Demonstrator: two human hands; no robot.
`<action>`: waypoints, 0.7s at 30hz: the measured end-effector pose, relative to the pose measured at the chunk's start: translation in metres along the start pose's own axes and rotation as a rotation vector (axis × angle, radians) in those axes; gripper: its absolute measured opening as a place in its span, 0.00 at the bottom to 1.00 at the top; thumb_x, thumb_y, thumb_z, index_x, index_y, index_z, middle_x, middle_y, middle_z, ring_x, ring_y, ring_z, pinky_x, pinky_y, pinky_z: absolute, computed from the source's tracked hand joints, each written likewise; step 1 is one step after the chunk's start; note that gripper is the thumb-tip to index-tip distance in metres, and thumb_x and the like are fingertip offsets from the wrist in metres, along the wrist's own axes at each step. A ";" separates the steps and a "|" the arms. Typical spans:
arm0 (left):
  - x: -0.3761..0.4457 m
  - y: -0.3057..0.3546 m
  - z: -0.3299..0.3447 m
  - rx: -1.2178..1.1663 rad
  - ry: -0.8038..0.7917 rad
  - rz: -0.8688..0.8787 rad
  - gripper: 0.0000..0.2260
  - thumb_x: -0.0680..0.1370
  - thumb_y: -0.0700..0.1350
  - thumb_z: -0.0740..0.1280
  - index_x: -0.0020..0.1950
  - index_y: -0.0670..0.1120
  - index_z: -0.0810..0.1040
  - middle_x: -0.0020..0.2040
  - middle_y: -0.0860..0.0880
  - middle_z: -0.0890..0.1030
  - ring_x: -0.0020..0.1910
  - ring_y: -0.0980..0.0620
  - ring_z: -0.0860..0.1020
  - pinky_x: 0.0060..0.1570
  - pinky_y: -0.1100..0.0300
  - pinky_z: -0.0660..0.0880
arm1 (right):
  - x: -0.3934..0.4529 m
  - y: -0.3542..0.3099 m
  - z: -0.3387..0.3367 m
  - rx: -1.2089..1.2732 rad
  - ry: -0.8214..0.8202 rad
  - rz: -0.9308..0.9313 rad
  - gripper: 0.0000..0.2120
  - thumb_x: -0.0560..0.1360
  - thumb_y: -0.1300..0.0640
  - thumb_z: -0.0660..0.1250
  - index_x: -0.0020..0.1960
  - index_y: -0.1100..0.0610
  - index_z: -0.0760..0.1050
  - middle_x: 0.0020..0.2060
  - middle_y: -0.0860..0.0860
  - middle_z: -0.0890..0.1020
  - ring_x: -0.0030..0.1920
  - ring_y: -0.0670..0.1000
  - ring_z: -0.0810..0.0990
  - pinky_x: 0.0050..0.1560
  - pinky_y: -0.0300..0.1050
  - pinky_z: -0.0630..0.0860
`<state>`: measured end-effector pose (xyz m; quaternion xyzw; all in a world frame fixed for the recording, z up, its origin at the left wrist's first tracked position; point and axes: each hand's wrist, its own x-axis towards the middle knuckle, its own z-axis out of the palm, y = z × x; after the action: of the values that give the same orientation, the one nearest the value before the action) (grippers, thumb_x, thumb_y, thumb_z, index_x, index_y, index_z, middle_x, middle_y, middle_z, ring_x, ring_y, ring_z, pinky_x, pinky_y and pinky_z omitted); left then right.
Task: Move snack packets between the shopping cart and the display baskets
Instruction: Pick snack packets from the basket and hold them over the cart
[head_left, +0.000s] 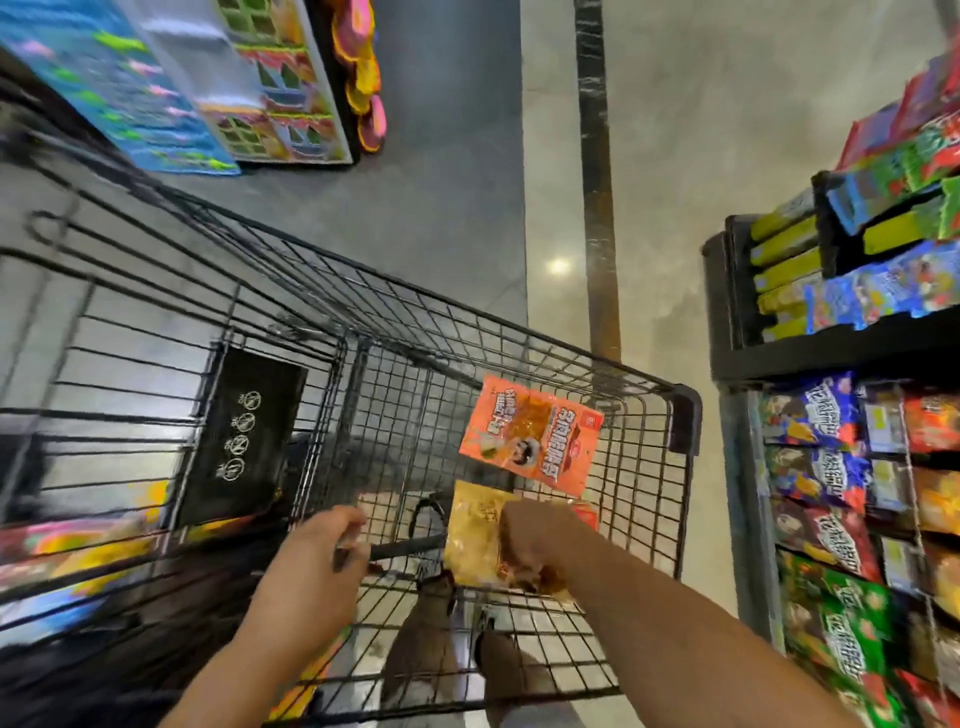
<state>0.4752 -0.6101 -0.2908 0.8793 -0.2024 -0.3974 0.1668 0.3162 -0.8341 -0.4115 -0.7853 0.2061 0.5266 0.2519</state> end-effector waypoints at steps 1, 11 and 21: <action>-0.010 -0.001 -0.001 -0.016 0.020 0.014 0.11 0.81 0.47 0.68 0.64 0.55 0.78 0.54 0.60 0.76 0.54 0.60 0.76 0.56 0.63 0.73 | 0.011 -0.002 0.010 0.028 0.041 0.043 0.07 0.76 0.64 0.68 0.49 0.53 0.76 0.52 0.58 0.85 0.51 0.56 0.84 0.50 0.49 0.79; -0.127 0.015 -0.033 -0.075 0.268 0.115 0.18 0.73 0.44 0.79 0.61 0.54 0.83 0.63 0.60 0.76 0.66 0.64 0.72 0.63 0.84 0.52 | -0.008 -0.005 0.024 -0.107 0.262 0.045 0.28 0.82 0.57 0.62 0.81 0.54 0.62 0.73 0.56 0.73 0.69 0.58 0.76 0.64 0.51 0.77; -0.293 0.015 -0.014 -0.279 0.778 0.053 0.24 0.74 0.46 0.73 0.70 0.44 0.79 0.72 0.49 0.77 0.75 0.50 0.71 0.69 0.48 0.72 | -0.193 -0.067 -0.004 0.148 0.466 -0.519 0.25 0.81 0.51 0.71 0.76 0.46 0.69 0.76 0.51 0.70 0.75 0.52 0.69 0.68 0.31 0.62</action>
<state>0.3059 -0.4779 -0.0906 0.9274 -0.0911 -0.0548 0.3587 0.2890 -0.7720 -0.2184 -0.8903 0.0892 0.2353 0.3796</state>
